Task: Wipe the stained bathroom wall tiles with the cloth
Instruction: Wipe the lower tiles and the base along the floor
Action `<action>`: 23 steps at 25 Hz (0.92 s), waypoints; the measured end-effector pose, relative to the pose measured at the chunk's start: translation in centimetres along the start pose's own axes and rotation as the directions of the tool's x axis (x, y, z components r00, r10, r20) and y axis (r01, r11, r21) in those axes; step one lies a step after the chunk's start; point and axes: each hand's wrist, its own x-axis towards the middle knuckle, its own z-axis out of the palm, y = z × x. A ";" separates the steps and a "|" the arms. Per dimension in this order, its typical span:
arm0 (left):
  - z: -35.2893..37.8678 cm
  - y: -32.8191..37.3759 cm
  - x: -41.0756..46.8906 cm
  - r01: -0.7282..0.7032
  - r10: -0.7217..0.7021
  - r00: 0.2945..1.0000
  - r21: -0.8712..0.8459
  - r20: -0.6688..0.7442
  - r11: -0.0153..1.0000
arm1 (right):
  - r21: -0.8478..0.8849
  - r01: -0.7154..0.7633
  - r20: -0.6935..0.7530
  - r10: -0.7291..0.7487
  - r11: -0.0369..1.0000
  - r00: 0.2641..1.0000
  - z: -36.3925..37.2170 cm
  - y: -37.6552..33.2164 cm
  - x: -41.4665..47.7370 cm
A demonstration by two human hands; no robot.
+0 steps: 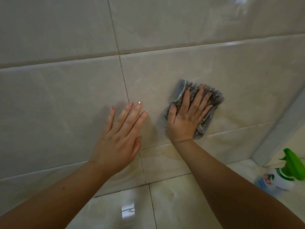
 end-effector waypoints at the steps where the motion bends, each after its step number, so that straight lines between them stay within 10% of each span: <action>1: 0.1 0.4 0.4 -0.004 0.004 1.000 -0.011 -0.004 1.000 | -0.006 0.027 0.028 -0.027 1.000 0.999 0.0 1.2 -0.8; 8: 1.2 2.2 1.6 -0.035 0.035 0.999 -0.027 0.001 0.999 | 0.101 -0.558 0.114 0.547 0.824 0.829 -0.8 3.5 -1.0; 14: 1.1 3.1 4.2 -0.091 0.090 0.995 -0.033 -0.029 0.995 | 0.122 -0.463 -0.001 0.466 0.878 0.885 -1.2 5.0 4.5; 20: 1.8 4.0 5.3 -0.148 0.148 0.989 0.005 -0.002 0.989 | 0.139 -0.896 0.229 0.866 0.422 0.444 -2.8 7.8 3.9; 23: 2.4 5.0 6.2 -0.177 0.176 0.984 -0.028 -0.023 0.984 | 0.167 -0.741 0.146 0.727 0.650 0.671 -3.4 5.6 8.3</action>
